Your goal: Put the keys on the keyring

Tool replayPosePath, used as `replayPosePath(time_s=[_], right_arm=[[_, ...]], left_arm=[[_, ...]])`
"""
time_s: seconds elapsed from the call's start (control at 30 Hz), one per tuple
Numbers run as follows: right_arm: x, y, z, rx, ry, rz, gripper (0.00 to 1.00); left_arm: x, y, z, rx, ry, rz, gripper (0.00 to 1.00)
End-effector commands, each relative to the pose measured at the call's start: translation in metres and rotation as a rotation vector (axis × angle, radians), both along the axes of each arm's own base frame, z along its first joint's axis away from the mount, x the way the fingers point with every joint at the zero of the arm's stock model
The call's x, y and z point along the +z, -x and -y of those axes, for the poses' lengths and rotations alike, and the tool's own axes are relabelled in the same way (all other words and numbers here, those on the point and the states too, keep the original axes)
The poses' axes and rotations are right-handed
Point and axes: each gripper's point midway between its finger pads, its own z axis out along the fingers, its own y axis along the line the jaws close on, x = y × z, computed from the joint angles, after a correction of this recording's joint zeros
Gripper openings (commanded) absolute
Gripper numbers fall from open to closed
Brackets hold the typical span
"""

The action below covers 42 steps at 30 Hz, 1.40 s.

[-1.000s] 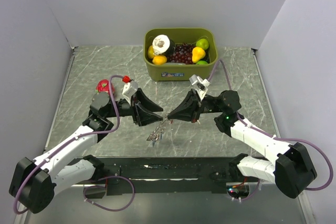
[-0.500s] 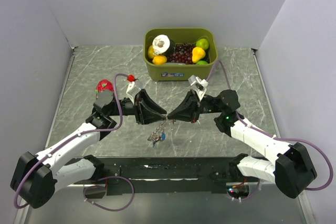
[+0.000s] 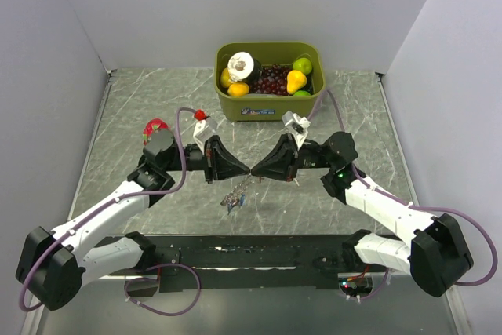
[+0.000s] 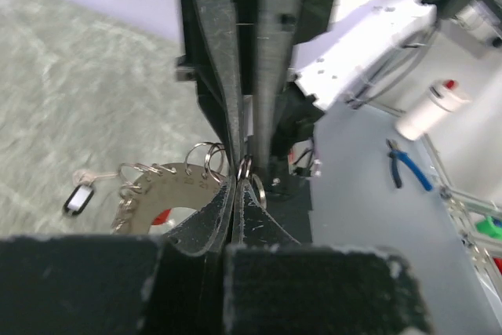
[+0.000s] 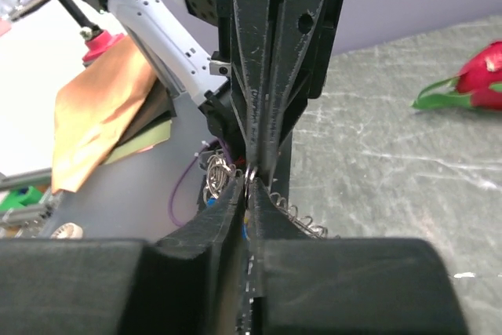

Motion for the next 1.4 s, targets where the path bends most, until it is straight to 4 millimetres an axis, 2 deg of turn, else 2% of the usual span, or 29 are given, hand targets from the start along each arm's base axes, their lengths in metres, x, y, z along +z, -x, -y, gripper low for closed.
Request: replayPosePath(time_s=[0.0, 0.03, 0.07, 0.1, 0.13, 0.2, 0.23, 0.27, 0.3, 0.37, 0.4, 0.43, 0.6, 0.87, 1.0, 1.13, 1.2, 1.37], right_arm=[[0.013, -0.008, -0.001, -0.052, 0.005, 0.068, 0.25], [0.013, -0.007, -0.001, -0.055, 0.015, 0.073, 0.30], [0.009, -0.009, 0.000, -0.062, 0.040, 0.073, 0.39], [0.009, -0.011, 0.000, -0.076, 0.050, 0.075, 0.42], [0.013, -0.012, 0.002, -0.091, 0.051, 0.095, 0.51], [0.007, -0.016, 0.005, -0.127, 0.085, 0.108, 0.60], [0.010, -0.015, 0.007, -0.138, 0.086, 0.126, 0.67], [0.011, -0.016, 0.009, -0.151, 0.088, 0.155, 0.71], [0.009, -0.018, 0.011, -0.168, 0.101, 0.152, 0.74], [0.013, -0.020, 0.015, -0.192, 0.101, 0.185, 0.82], [0.013, -0.021, 0.017, -0.193, 0.109, 0.185, 0.83], [0.015, -0.021, 0.017, -0.189, 0.107, 0.200, 0.84], [0.020, -0.021, 0.014, -0.151, 0.109, 0.213, 0.82], [0.030, -0.010, 0.009, -0.056, 0.078, 0.233, 0.68], [0.019, -0.012, 0.003, -0.024, 0.110, 0.199, 0.56], [0.010, -0.012, -0.005, -0.010, 0.138, 0.185, 0.48], [0.006, -0.014, -0.010, -0.016, 0.155, 0.169, 0.40], [0.000, -0.022, -0.015, -0.054, 0.182, 0.153, 0.32]], left_arm=[[0.015, -0.021, 0.000, 0.126, -0.033, 0.069, 0.01], [0.009, -0.022, -0.001, 0.136, -0.063, 0.047, 0.01], [0.010, -0.026, -0.002, 0.165, -0.068, 0.050, 0.01], [0.013, -0.027, -0.003, 0.176, -0.069, 0.060, 0.01], [0.010, -0.027, -0.004, 0.183, -0.088, 0.047, 0.01], [0.015, -0.031, -0.006, 0.207, -0.102, 0.060, 0.01], [0.016, -0.032, -0.006, 0.214, -0.114, 0.061, 0.01], [0.008, -0.034, -0.007, 0.229, -0.157, 0.033, 0.01], [0.018, -0.036, -0.006, 0.239, -0.154, 0.067, 0.01], [0.006, -0.035, -0.009, 0.247, -0.230, 0.037, 0.01], [0.015, -0.035, -0.008, 0.257, -0.233, 0.055, 0.01], [0.014, -0.035, -0.009, 0.260, -0.252, 0.054, 0.01], [0.014, -0.028, -0.013, 0.249, -0.329, 0.094, 0.01], [-0.001, -0.020, -0.015, 0.220, -0.447, 0.158, 0.01], [-0.006, -0.016, -0.011, 0.194, -0.469, 0.153, 0.01], [-0.003, -0.014, -0.008, 0.184, -0.459, 0.165, 0.01], [-0.001, -0.012, -0.006, 0.178, -0.453, 0.170, 0.01], [-0.001, -0.010, -0.003, 0.167, -0.448, 0.172, 0.01]])
